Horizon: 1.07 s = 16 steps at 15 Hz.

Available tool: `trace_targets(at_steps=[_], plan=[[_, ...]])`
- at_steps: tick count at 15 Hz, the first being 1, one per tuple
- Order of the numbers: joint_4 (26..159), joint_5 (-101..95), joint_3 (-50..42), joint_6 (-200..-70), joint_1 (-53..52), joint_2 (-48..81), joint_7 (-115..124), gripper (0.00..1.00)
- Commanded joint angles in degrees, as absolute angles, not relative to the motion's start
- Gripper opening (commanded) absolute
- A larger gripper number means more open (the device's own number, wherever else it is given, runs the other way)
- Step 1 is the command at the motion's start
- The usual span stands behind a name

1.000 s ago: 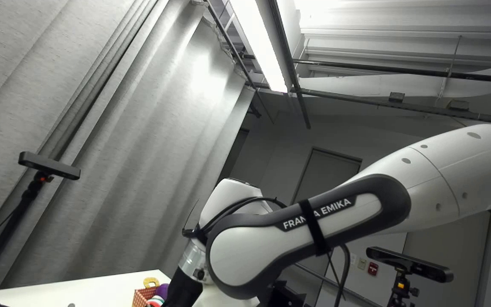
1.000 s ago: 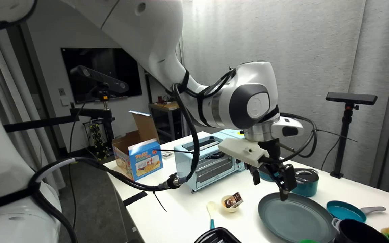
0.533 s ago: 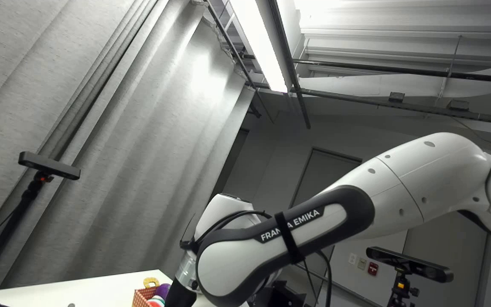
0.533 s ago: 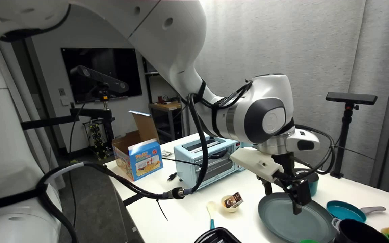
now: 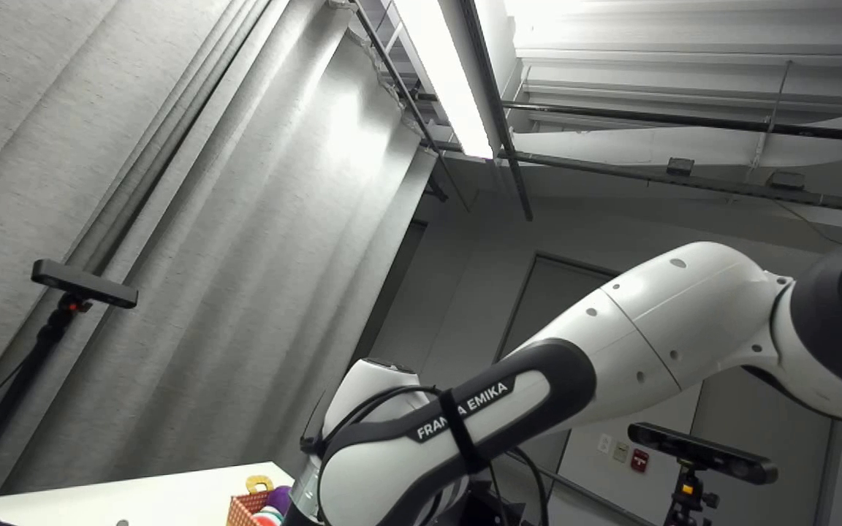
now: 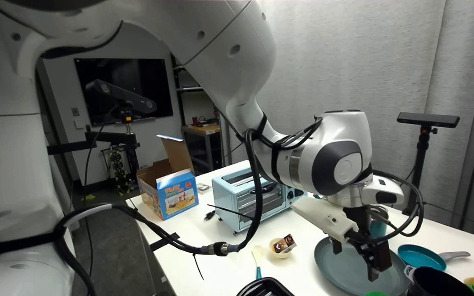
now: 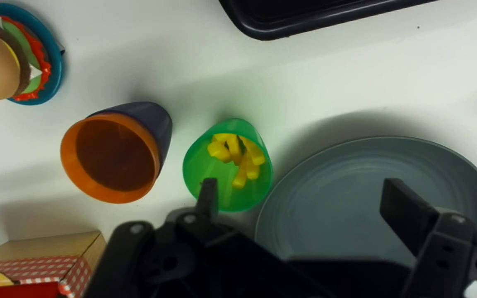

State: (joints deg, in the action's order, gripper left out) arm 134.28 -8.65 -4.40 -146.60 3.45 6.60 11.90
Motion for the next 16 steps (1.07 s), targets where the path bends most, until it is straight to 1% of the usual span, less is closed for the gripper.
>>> trace_targets(at_steps=[1,16], plan=[[132.3,-7.9,-5.0,-148.7,3.5,10.2,11.7,1.0],[126.0,-6.6,-6.1,-149.4,3.5,21.4,9.8,1.0]])
